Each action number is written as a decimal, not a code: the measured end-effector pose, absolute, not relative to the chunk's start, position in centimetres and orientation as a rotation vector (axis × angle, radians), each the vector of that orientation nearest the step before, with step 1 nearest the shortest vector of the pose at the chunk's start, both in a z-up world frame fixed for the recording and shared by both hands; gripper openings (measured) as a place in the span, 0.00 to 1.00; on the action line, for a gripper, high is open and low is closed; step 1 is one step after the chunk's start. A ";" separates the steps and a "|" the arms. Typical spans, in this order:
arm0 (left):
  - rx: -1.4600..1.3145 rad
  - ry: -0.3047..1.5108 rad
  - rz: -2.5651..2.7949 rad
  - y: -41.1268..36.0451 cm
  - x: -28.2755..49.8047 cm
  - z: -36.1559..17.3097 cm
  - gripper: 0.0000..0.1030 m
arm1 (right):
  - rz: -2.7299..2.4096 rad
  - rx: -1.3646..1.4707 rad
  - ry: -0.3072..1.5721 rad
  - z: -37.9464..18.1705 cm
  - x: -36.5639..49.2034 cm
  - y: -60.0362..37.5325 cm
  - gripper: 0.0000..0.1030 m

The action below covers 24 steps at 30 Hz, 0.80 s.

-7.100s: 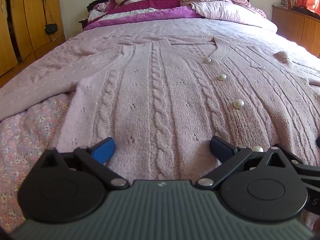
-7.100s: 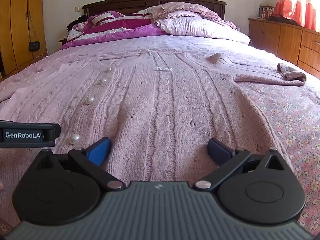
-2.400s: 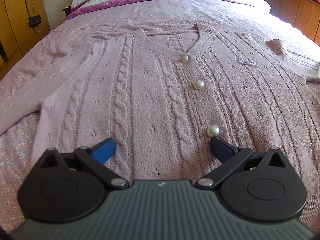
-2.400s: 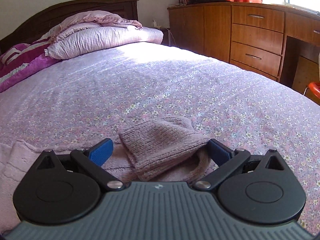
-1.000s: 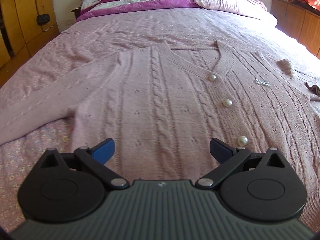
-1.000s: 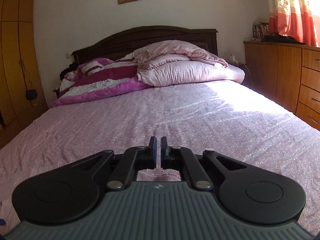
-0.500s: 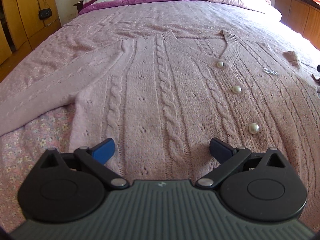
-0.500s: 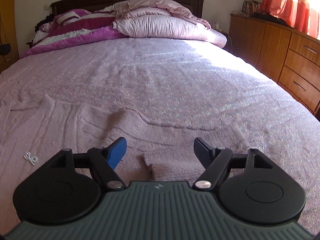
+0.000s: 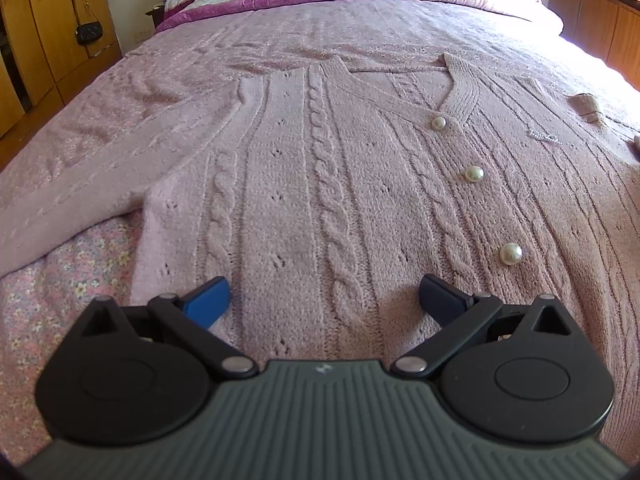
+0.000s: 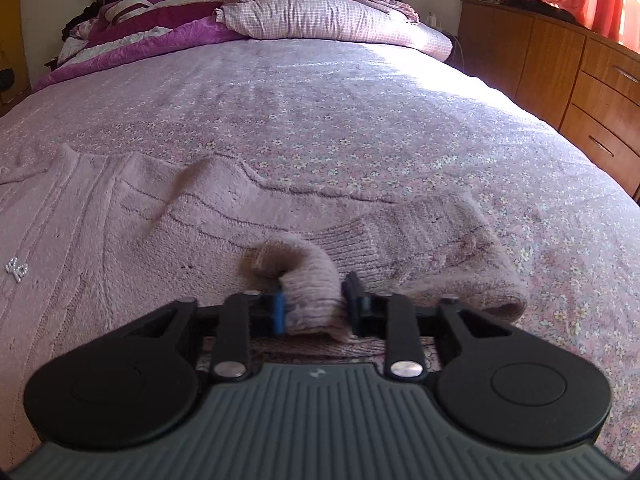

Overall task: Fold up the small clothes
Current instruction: 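Lift the sleeve with the right tool and fold it across the cardigan front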

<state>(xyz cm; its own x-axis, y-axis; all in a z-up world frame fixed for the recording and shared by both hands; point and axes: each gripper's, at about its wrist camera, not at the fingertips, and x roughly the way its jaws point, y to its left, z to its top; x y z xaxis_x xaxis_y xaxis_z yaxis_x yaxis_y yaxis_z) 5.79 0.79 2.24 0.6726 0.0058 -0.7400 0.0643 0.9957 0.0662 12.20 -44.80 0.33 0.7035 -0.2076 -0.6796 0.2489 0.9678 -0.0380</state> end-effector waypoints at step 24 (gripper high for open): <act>0.016 0.734 0.052 6.3 4.8 6.5 1.00 | 0.241 0.636 0.507 17.6 13.9 -30.2 0.16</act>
